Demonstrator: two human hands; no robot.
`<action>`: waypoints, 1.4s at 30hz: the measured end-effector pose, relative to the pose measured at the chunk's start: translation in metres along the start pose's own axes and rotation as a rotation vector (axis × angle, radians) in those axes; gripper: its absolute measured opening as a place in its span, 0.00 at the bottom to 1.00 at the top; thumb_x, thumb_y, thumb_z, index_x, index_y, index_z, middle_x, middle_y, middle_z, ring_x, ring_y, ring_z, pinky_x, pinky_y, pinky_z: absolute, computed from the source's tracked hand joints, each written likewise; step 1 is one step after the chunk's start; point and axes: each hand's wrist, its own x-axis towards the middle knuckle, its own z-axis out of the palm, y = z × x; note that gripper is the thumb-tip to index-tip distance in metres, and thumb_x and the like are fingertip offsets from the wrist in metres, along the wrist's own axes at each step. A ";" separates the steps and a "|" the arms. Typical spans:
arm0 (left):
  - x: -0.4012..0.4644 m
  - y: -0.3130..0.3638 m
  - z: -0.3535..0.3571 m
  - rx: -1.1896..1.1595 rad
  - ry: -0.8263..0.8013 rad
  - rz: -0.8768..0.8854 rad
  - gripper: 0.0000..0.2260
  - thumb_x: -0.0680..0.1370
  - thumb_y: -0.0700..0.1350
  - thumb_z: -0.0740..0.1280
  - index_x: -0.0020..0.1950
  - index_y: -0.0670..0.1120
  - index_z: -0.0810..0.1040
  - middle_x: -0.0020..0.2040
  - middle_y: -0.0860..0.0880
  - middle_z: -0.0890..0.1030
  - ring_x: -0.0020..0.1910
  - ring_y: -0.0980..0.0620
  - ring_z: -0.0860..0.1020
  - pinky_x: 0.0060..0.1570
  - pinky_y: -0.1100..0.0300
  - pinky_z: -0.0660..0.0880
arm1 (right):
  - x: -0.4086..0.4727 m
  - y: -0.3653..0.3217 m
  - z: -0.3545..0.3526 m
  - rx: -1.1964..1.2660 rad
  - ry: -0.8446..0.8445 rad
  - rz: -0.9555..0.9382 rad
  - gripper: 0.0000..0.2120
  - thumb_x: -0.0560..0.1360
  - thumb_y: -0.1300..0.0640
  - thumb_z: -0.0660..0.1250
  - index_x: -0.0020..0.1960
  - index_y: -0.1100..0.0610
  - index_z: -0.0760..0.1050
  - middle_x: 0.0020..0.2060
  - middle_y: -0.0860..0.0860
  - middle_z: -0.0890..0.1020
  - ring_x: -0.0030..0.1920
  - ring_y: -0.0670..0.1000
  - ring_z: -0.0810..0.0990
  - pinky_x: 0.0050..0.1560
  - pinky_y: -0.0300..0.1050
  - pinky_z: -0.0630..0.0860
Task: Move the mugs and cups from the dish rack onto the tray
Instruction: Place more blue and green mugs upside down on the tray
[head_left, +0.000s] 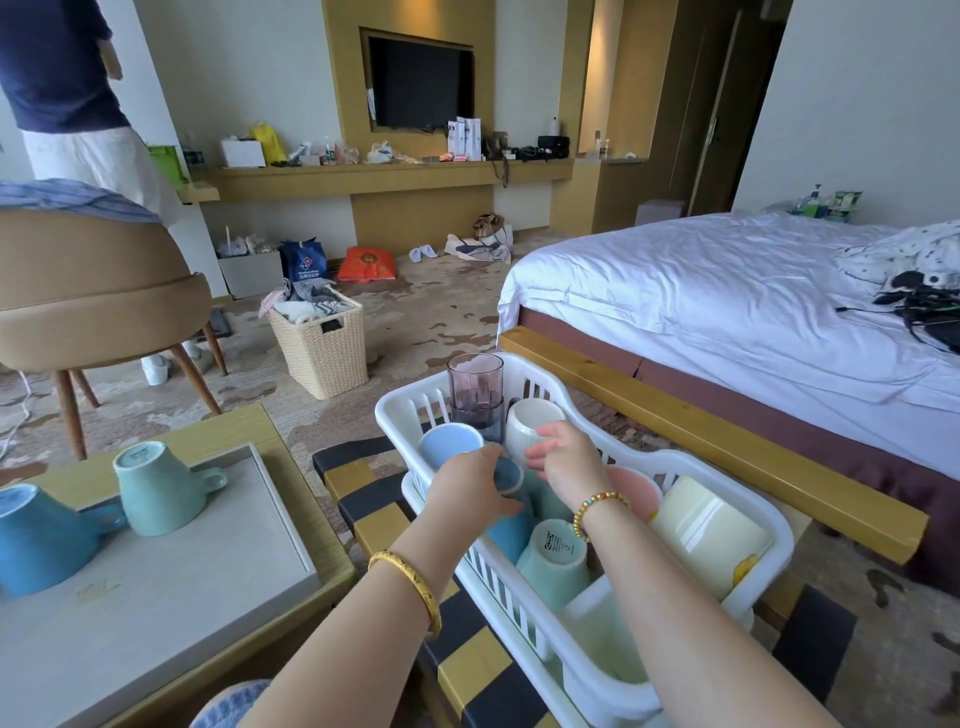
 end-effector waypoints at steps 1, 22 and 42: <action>-0.001 -0.001 -0.004 -0.038 -0.001 -0.004 0.30 0.72 0.51 0.70 0.71 0.49 0.63 0.61 0.45 0.77 0.57 0.45 0.76 0.46 0.59 0.71 | 0.000 0.000 0.000 0.009 0.010 0.000 0.18 0.75 0.65 0.53 0.61 0.58 0.71 0.49 0.54 0.81 0.54 0.57 0.80 0.61 0.58 0.74; -0.011 -0.022 -0.037 -0.648 0.054 -0.069 0.28 0.71 0.50 0.73 0.68 0.52 0.67 0.61 0.47 0.74 0.50 0.50 0.76 0.45 0.62 0.73 | 0.003 0.010 0.004 -0.193 -0.065 -0.106 0.19 0.81 0.57 0.50 0.70 0.50 0.65 0.66 0.55 0.73 0.64 0.58 0.72 0.64 0.55 0.71; -0.015 -0.023 -0.028 -1.229 0.244 -0.143 0.27 0.78 0.50 0.63 0.74 0.50 0.55 0.65 0.45 0.69 0.61 0.46 0.73 0.66 0.49 0.69 | -0.006 0.001 0.005 0.362 -0.053 -0.061 0.10 0.78 0.54 0.62 0.42 0.51 0.80 0.37 0.52 0.79 0.36 0.49 0.75 0.34 0.39 0.72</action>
